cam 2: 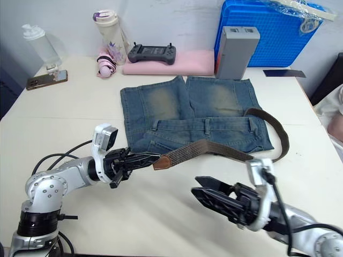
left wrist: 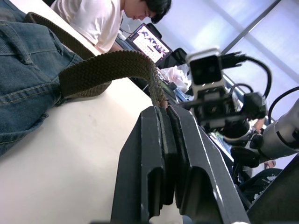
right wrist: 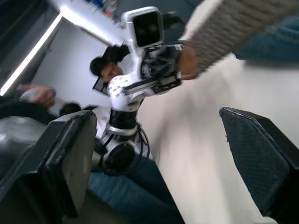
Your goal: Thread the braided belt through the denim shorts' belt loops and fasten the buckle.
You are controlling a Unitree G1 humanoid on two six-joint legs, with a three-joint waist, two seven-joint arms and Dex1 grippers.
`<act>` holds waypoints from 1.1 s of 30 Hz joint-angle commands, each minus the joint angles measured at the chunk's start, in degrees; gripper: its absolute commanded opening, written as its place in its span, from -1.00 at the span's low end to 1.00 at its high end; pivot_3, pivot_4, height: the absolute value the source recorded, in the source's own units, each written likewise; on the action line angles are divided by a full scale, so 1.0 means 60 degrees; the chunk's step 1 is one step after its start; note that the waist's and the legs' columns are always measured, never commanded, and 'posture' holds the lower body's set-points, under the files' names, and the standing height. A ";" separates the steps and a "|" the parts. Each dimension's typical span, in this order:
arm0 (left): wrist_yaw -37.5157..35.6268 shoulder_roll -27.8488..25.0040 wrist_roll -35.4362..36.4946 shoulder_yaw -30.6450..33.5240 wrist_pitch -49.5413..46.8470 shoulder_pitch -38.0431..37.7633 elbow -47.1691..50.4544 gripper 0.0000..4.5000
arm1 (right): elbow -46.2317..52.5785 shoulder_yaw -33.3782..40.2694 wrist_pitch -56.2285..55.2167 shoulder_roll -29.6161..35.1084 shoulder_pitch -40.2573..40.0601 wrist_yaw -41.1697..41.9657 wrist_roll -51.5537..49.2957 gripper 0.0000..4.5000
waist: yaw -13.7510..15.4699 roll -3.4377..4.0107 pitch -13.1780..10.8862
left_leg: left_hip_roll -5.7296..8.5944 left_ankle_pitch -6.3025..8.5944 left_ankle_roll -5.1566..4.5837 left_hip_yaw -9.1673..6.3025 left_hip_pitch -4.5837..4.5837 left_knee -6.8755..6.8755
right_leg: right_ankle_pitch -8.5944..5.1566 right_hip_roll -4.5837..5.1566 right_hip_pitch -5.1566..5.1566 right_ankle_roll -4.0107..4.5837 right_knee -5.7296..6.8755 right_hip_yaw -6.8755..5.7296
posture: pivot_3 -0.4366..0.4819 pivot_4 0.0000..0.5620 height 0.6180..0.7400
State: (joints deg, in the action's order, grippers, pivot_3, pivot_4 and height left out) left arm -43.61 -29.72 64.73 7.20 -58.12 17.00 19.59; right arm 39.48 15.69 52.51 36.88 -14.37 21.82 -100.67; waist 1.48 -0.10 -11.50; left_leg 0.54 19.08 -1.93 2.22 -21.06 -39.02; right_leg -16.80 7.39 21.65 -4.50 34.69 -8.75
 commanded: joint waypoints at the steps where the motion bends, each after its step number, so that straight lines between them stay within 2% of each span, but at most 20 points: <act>1: -0.0109 -0.0017 0.0270 -0.0059 0.0056 0.0149 0.0440 -1.00 | -0.0295 -0.1210 -0.0650 -0.0744 0.0277 -0.1339 0.0184 0.99 | 0.0012 0.0000 0.0000 | 0.0000 0.0000 0.0001 0.0001 -0.0004 0.0001 | 0.0000 -0.0002 0.0005 0.0000 0.0008 0.0001 | -0.05 -0.47 0.74; 8: 0.0089 0.0020 0.0569 -0.0057 -0.0008 0.0173 0.0589 -1.00 | -0.0958 -0.1971 -0.1791 -0.2215 0.1420 -0.2630 0.0394 0.99 | -0.0006 0.0005 -0.0002 | -0.0002 -0.0001 -0.0001 0.0005 -0.0020 0.0000 | -0.0002 -0.0017 0.0009 -0.0005 0.0003 0.0000 | -0.05 -0.47 0.74; 12: 0.0165 -0.0012 0.0570 -0.0060 0.0024 0.0110 0.0612 -1.00 | -0.1259 -0.1858 -0.2506 -0.3025 0.1625 -0.3195 0.0415 0.99 | -0.0002 0.0008 -0.0003 | -0.0005 -0.0001 -0.0001 0.0004 -0.0020 0.0001 | -0.0004 -0.0019 0.0009 -0.0004 0.0005 0.0000 | -0.05 -0.47 0.74; 22: 0.0284 -0.0132 0.0688 0.0071 0.0008 0.0136 0.0430 -1.00 | -0.1412 -0.1236 -0.3055 -0.3349 0.1381 -0.3249 0.0075 0.99 | -0.0012 0.0012 -0.0005 | -0.0005 0.0000 -0.0004 0.0007 -0.0020 0.0003 | -0.0004 -0.0019 0.0011 -0.0003 0.0008 0.0001 | -0.05 -0.47 0.74; 23: 0.0287 -0.0136 0.0697 0.0072 0.0005 0.0134 0.0425 -1.00 | -0.1417 -0.1227 -0.3076 -0.3354 0.1367 -0.3251 0.0098 0.77 | -0.0016 0.0013 -0.0005 | -0.0005 0.0000 -0.0004 0.0007 -0.0020 0.0003 | -0.0004 -0.0019 0.0011 -0.0003 0.0008 0.0002 | -0.05 -0.47 0.74; 25: 0.0302 -0.0136 0.0704 0.0070 0.0004 0.0148 0.0410 -1.00 | -0.1434 -0.1180 -0.3143 -0.3382 0.1353 -0.3297 0.0099 0.44 | -0.0022 0.0014 -0.0006 | -0.0005 0.0000 -0.0004 0.0007 -0.0020 0.0003 | -0.0005 -0.0019 0.0013 -0.0003 0.0010 0.0003 | -0.05 -0.47 0.74; 30: 0.0229 -0.0123 0.0484 -0.0078 0.0140 0.0190 0.0493 -1.00 | -0.1485 -0.1195 -0.3319 -0.3449 0.1390 -0.3639 0.0107 -0.68 | -0.0016 0.0014 -0.0006 | -0.0005 0.0001 -0.0004 0.0006 -0.0021 0.0004 | -0.0005 -0.0017 0.0014 -0.0002 0.0010 0.0003 | -0.05 -0.47 0.74; 32: 0.0301 -0.0090 0.0529 -0.0070 0.0119 0.0223 0.0477 -1.00 | -0.1473 -0.1185 -0.3403 -0.3514 0.1434 -0.3712 0.0097 -0.99 | -0.0016 0.0015 -0.0006 | -0.0005 0.0001 -0.0005 0.0006 -0.0022 0.0004 | -0.0005 -0.0017 0.0015 -0.0002 0.0010 0.0003 | -0.05 -0.47 0.74; 33: 0.0329 -0.0082 0.0540 -0.0065 0.0116 0.0234 0.0472 -1.00 | -0.1463 -0.1177 -0.3418 -0.3541 0.1455 -0.3728 0.0091 -0.99 | -0.0017 0.0015 -0.0007 | -0.0005 0.0001 -0.0005 0.0006 -0.0022 0.0004 | -0.0005 -0.0017 0.0016 -0.0002 0.0010 0.0003 | -0.05 -0.47 0.74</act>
State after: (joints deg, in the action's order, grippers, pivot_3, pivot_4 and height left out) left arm -41.36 -30.20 67.15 6.58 -58.08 17.48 21.43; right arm 29.85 7.37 33.25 16.06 -5.78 -0.27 -99.07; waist 1.38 -0.01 -11.54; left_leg 0.51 19.09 -1.96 2.26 -21.19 -38.99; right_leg -16.83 7.28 21.74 -4.51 34.75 -8.73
